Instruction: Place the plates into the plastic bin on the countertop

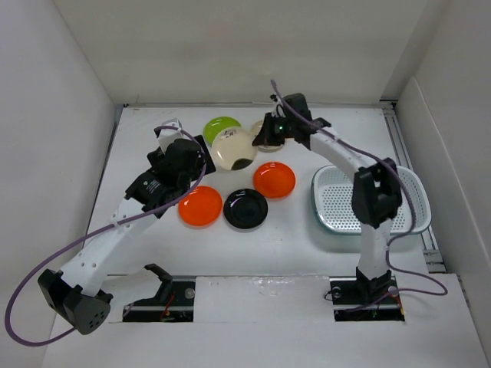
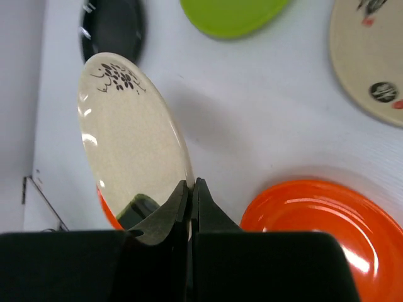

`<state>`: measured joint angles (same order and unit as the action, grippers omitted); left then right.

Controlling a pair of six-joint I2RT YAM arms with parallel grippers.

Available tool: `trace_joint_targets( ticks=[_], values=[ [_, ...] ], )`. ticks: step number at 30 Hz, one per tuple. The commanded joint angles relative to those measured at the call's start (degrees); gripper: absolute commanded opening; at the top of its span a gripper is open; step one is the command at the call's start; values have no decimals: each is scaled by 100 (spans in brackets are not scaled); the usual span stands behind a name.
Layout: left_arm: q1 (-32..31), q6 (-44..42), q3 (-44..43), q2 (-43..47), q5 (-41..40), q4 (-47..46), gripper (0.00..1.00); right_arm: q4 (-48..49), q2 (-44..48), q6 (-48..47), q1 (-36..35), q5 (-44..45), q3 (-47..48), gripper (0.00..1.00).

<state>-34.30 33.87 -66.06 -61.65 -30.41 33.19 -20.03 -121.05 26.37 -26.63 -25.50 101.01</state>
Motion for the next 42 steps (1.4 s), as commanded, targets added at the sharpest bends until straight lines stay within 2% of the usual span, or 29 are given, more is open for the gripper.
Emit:
trace_joint_targets(
  ticks=[1,2,3,6,7,8,10,12,15,21,28,35,39,40,42],
  values=[
    [3,-108,-117,144,0,-155,100,440,1484,123,158,430,-239,0],
    [3,-108,-117,144,53,-155,100,300,1706,123,245,614,-344,0],
    [3,-108,-117,144,53,-155,100,159,1926,123,298,1173,-476,0],
    [3,-108,-117,197,123,-207,100,-88,2953,315,614,2176,-1537,0],
    [3,-108,-117,197,123,-208,100,68,3269,420,911,2259,-2350,0],
    [3,-108,-117,197,123,-208,100,174,3969,648,1071,2320,-2776,0],
    [3,-56,-117,197,123,-208,100,376,4728,878,1535,2600,-3889,0],
    [3,-56,-117,197,193,-260,100,430,5797,1062,1818,2804,-4395,0],
    [3,-108,-117,66,326,-260,100,89,6714,1116,2267,3006,-4827,0],
    [3,-108,-117,-58,493,-260,100,-712,7209,1230,2795,3376,-5336,0],
    [3,-56,-117,-111,493,-260,100,-870,7763,1353,2980,3578,-6083,0],
    [3,-3,-117,-225,493,-260,100,-924,8255,1599,2980,3429,-6331,0],
    [3,-3,-117,-225,493,-208,100,-976,8256,1599,2980,3297,-6383,17],
    [3,-3,-117,-225,493,-208,100,-976,8204,1599,2980,3244,-6383,36],
    [3,-3,-117,-277,493,-208,100,-1063,8151,1599,2980,3182,-6383,39]
  ],
)
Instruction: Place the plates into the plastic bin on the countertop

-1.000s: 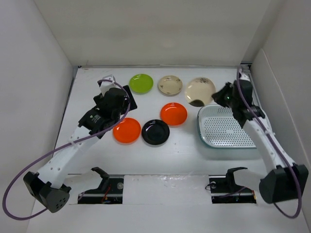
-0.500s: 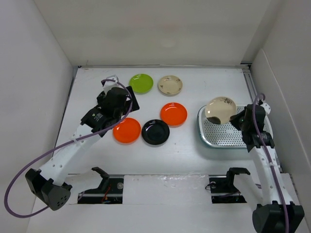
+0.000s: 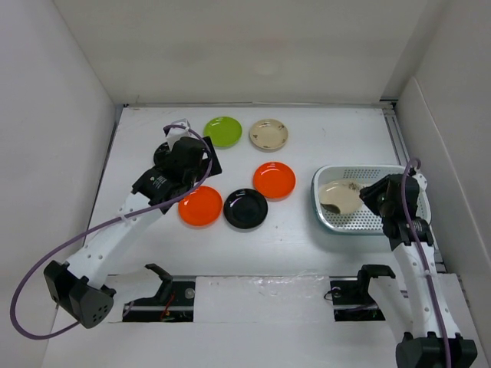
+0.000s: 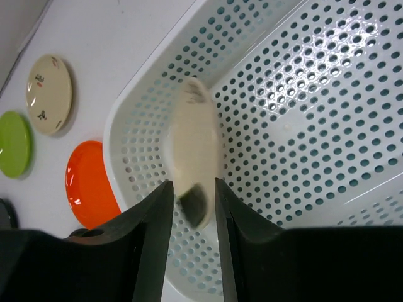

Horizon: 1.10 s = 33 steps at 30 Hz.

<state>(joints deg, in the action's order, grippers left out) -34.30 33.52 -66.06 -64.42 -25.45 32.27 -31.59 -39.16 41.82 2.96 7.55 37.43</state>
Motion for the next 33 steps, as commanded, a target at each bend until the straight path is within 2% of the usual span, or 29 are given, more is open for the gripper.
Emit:
trace_joint_targets(
  ticks=[1,6,8,9,11,12,13,15,19,23,26,33],
  values=[
    [3,84,-170,0,-4,-116,100,92,-39,54,20,-183,-25,39],
    [3,146,-170,-53,-4,-63,100,92,22,107,20,-245,-77,41],
    [3,225,-222,-53,-4,-63,100,145,74,107,20,-377,-78,58],
    [3,338,-223,-183,118,-63,100,145,75,107,20,-456,0,70],
    [3,488,-346,-359,303,-177,100,206,128,107,20,-754,140,76],
    [3,541,-346,-595,574,-438,100,258,197,107,20,-868,194,95],
    [3,542,-407,-746,690,-606,100,329,276,107,20,-1174,255,100],
    [3,656,-591,-1132,796,-862,100,382,338,-24,20,-1352,519,100],
    [3,586,-1372,-2684,954,-1494,100,321,339,-392,-225,-1633,985,100],
    [248,524,-2260,-4003,1357,-1636,100,181,277,-728,-410,-1809,1345,100],
    [302,524,-2736,-4708,1578,-1820,100,110,277,-991,-542,-1871,1486,100],
    [354,586,-3403,-5684,1912,-2111,100,1110,-240,-992,-604,-2951,1249,99]
  ],
)
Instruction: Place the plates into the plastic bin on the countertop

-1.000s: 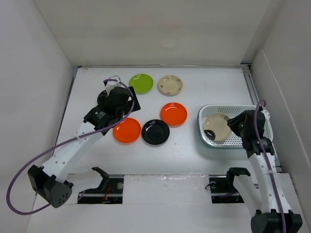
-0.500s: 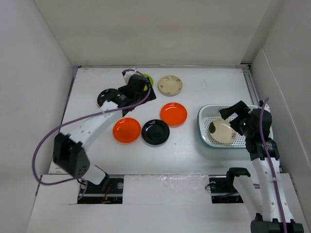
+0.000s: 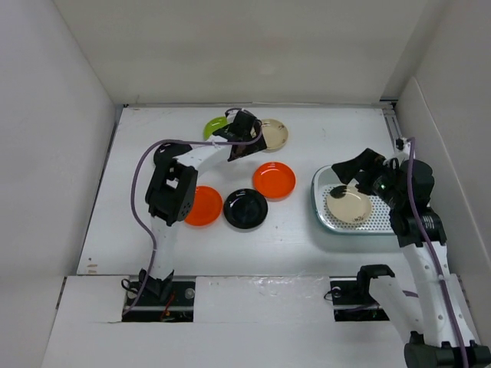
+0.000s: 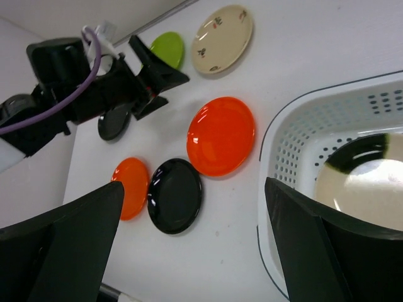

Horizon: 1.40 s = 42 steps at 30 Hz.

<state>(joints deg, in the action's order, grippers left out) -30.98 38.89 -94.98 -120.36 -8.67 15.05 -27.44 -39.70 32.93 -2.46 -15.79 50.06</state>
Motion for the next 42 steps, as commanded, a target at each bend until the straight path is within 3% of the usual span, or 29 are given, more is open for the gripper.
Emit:
trace_joint_targets(
  ticks=[1,5,6,14,19,23,27,28,30,32,42],
  values=[
    [92,48,-643,-224,312,-389,100,783,-187,-50,-62,-801,-66,99],
    [241,320,-925,-620,629,-599,96,1021,-187,3,-254,-777,-128,99],
    [320,390,-926,-682,716,-600,90,1021,-135,3,-316,-776,-181,99],
    [374,514,-1980,-1542,849,-161,74,1021,-81,56,-369,-592,-128,98],
    [374,619,-2244,-1737,902,-99,56,1021,-81,56,-369,-592,-67,98],
    [374,672,-2349,-1851,902,-28,52,1074,-81,56,-369,-592,-67,98],
    [374,672,-2542,-2070,902,86,33,1126,-134,56,-369,-592,-14,98],
    [374,672,-2604,-2175,902,182,23,1127,-134,56,-369,-592,-14,98],
    [374,672,-2718,-2229,963,262,15,1127,-134,56,-369,-644,39,98],
    [374,672,-2719,-2291,1025,201,0,1127,-134,56,-369,-644,91,98],
    [374,471,-2446,-1589,1270,-449,0,1180,-309,4,-369,-592,39,96]
  ],
)
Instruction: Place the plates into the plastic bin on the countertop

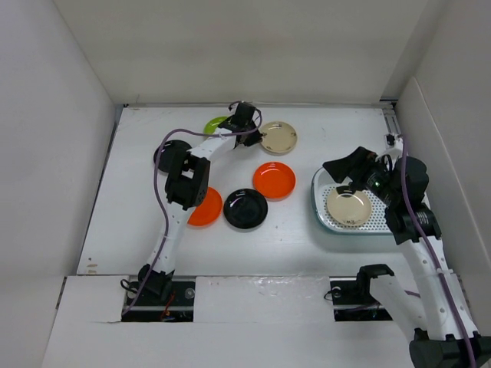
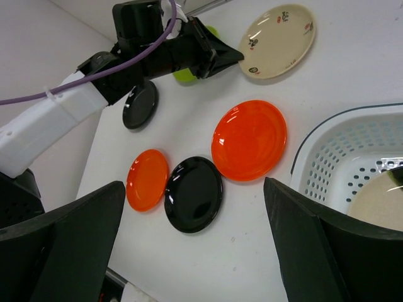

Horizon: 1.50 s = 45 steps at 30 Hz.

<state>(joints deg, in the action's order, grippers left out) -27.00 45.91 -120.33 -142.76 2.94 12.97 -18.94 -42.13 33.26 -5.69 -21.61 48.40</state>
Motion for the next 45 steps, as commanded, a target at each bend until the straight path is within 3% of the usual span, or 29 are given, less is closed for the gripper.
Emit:
trace_joint_targets(
  ticks=[1,8,16,23,31,34,39,41,42,44,45],
  values=[
    [-24,-293,159,749,110,-303,0,329,-67,-30,-46,-10,205,96],
    [-24,-574,615,1636,110,-357,0,593,-278,-30,-46,42,-15,96],
    [29,-627,2484,3279,373,-804,0,1382,-682,23,-98,-63,-252,95],
    [29,-627,3910,4721,997,-1148,0,2340,-1876,-179,-151,-879,-174,93],
    [-42,-820,4659,5565,1648,-1210,0,2974,-2835,-118,-625,-1047,3,90],
    [-226,-891,4791,5707,1701,-1157,0,3229,-3046,-48,-845,-1047,64,82],
    [-226,-891,5371,5988,2245,-1507,0,3335,-3284,76,-1030,-1047,178,58],
    [-226,-891,5494,6041,2299,-1561,0,3335,-3346,145,-1030,-995,231,44],
    [-226,-891,5546,6093,2377,-1561,0,3388,-3346,146,-1082,-995,231,28],
    [-226,-891,5599,6093,2378,-1631,0,3388,-3346,225,-1083,-924,231,11],
    [-226,-891,5548,6093,2221,-1544,5,3388,-3154,373,-1083,-846,231,7]
  ],
)
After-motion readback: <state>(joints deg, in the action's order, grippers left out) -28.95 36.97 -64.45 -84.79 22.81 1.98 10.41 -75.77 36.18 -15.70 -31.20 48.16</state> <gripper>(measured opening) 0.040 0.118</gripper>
